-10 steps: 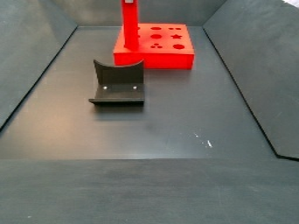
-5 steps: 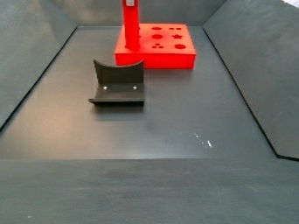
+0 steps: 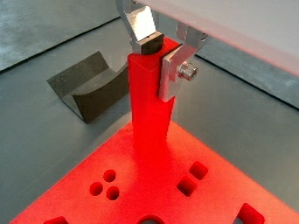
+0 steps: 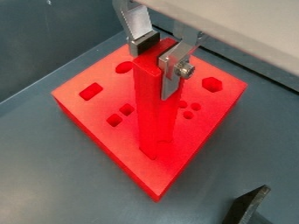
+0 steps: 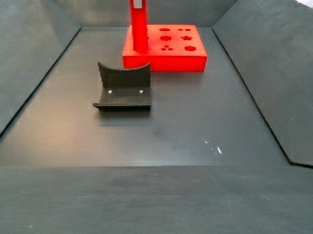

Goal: Insert the arch object.

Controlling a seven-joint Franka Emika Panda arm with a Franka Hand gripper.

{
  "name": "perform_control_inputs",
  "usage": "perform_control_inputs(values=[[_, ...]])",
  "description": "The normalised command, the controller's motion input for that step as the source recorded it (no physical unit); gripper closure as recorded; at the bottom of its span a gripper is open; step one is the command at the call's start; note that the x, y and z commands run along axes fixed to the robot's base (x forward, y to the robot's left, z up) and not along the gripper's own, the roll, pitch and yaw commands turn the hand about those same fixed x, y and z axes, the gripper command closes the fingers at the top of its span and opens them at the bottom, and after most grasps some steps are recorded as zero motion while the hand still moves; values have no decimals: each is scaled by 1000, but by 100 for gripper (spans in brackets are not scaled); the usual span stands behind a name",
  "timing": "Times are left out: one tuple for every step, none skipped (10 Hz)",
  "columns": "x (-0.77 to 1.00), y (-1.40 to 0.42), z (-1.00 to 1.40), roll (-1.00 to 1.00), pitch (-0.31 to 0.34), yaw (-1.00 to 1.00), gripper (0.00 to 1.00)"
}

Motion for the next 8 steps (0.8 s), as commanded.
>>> perform_control_inputs(values=[[0,0,-811,70,-134,0,100],[0,0,-823,64,-149,0,100],[0,0,-809,39,-159,0,100],[0,0,-814,30,-174,0,100],[0,0,-820,19,-187,0,100],[0,0,-754,3,-187,0,100],[0,0,63,0,0,0,100],[0,0,0,0,0,0,100]])
